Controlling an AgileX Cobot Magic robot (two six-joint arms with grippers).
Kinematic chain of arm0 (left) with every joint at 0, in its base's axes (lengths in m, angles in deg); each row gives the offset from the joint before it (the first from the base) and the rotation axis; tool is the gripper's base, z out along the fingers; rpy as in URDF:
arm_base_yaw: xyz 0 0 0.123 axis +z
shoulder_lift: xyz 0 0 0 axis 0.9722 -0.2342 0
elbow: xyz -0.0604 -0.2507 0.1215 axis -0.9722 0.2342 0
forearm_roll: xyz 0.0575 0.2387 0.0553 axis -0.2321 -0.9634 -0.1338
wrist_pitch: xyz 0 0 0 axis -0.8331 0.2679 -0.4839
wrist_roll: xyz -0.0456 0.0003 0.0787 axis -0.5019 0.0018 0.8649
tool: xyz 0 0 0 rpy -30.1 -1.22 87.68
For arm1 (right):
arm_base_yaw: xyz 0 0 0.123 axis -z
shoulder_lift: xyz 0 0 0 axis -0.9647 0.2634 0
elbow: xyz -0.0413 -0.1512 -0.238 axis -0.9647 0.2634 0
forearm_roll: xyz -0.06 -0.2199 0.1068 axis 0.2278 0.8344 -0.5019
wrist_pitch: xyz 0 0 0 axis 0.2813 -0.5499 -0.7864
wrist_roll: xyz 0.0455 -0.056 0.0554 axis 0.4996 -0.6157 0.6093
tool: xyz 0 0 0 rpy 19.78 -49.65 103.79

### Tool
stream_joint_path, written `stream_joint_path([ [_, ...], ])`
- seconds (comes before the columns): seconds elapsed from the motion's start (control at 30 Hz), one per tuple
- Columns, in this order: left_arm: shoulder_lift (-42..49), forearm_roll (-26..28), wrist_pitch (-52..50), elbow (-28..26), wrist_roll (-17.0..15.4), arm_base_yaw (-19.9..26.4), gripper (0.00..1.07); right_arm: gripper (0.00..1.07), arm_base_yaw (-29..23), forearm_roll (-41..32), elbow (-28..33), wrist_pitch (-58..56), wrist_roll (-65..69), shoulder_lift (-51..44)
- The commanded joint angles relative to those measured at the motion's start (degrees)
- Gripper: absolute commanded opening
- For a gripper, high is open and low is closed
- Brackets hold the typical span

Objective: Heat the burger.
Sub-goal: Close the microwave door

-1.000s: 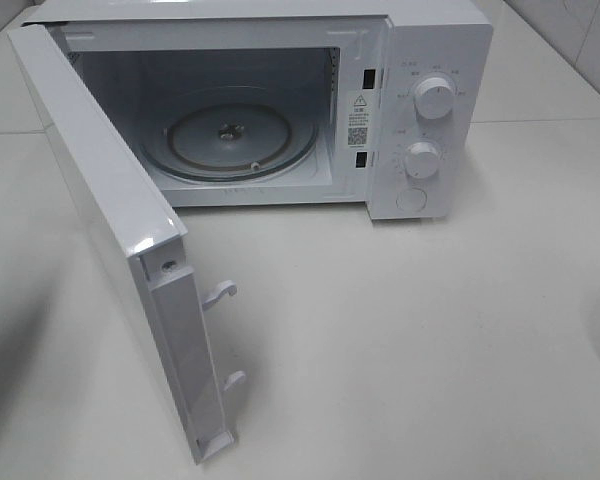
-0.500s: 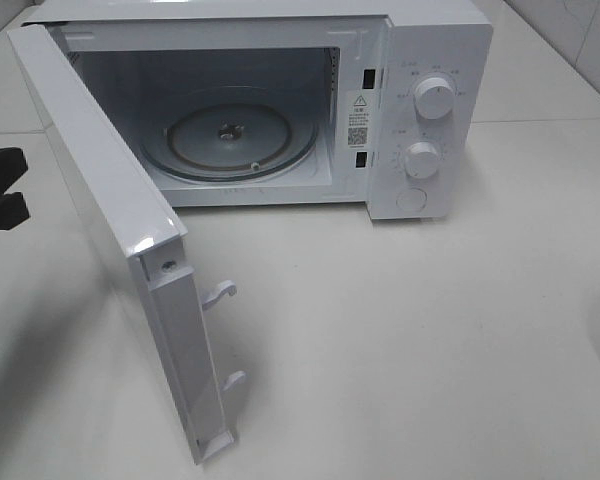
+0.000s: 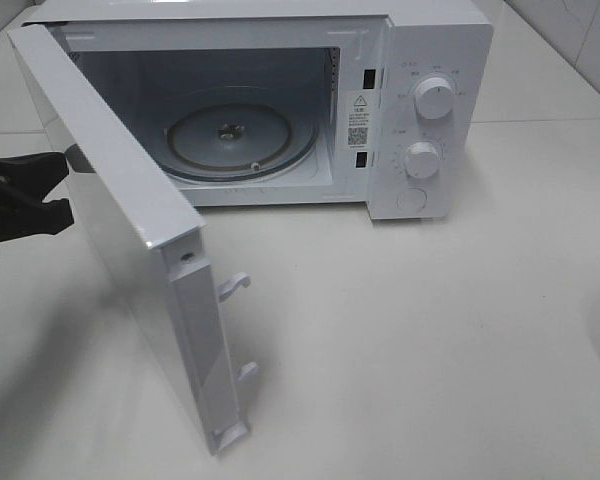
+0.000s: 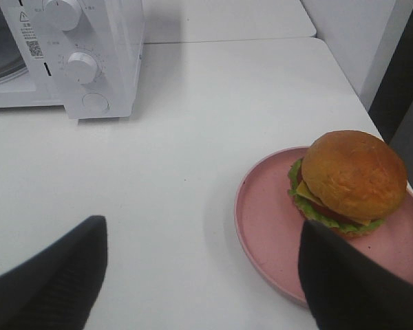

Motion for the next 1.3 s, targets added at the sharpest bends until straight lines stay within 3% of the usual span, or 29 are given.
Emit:
stream_joint_path([
  [0.03,-0.74,1.89,-0.57,-1.2,-0.11,-1.43,0.0,0.75,0.34,-0.23,-0.06,0.4,-0.52,-1.78],
  [0.5,-2.58,2.29,-0.34,-4.35,-0.06,-1.72,0.0,0.75,0.34,-0.23,-0.06,0.4,-0.52,-1.78],
  [0.67,-4.47,5.1,-0.11,-6.93,0.29,-4.18,0.0,0.75,0.34,-0.23,-0.06,0.4,-0.52,-1.78],
  [0.73,-6.82,8.77,-0.11,-8.82,1.95,-6.59,0.0,0.75,0.34,-0.23,-0.06,0.4,-0.57,-1.78],
  [0.9,-9.05,12.32,-0.23,-10.6,2.98,-7.22,0.0,0.75,0.34,-0.23,-0.06,0.4,-0.57,-1.78],
  [1.3,-10.14,15.36,-0.11,-14.15,3.15,-9.22,0.0,0.75,0.34,-0.23,-0.06,0.4,-0.52,-1.72],
])
